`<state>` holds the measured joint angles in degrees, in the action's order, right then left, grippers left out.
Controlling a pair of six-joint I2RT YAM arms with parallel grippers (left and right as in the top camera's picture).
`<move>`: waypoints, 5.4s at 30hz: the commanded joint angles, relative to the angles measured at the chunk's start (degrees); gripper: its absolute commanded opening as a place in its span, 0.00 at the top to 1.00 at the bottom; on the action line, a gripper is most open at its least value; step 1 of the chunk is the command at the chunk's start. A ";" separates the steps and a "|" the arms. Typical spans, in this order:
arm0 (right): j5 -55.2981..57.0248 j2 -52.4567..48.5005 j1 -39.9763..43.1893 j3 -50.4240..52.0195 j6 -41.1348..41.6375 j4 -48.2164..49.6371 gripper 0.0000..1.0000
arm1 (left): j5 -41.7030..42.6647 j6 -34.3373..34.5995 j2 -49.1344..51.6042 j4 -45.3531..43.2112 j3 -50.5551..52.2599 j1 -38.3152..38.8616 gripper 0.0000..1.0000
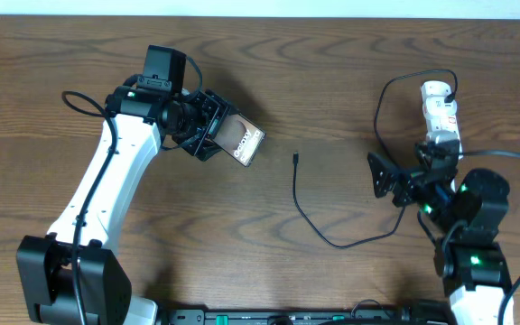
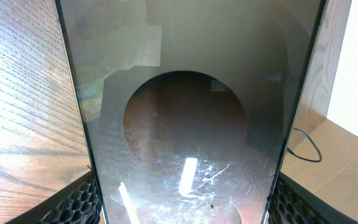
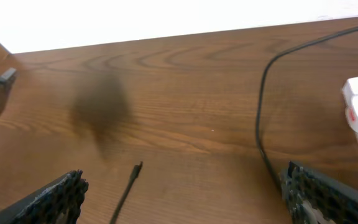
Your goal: Plug charger to phone and switch on socket
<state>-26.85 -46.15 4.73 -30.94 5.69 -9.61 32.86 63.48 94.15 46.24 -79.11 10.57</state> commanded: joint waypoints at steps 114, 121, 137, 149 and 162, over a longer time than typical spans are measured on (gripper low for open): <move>-16.52 -39.56 -25.27 -25.22 26.23 10.21 0.22 | 11.50 16.65 6.58 -5.57 -0.09 -2.89 0.93; -12.63 -43.39 -29.22 -25.22 29.62 13.14 0.27 | 11.43 15.65 6.58 -4.74 -0.09 -2.71 0.93; 3.78 -46.23 -37.07 -25.22 32.04 15.87 0.34 | 5.11 14.34 6.58 -4.76 -0.07 2.99 0.92; 3.93 -50.18 -37.09 -25.22 33.09 15.93 0.46 | 5.22 14.29 6.58 -4.74 -0.07 3.96 0.93; 3.54 -50.18 -38.73 -25.22 33.51 19.63 0.75 | 5.25 14.32 6.58 -4.74 -0.07 3.98 0.93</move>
<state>-23.05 -96.05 -32.64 -55.24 39.11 9.30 36.60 79.00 101.16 41.58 -79.09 14.28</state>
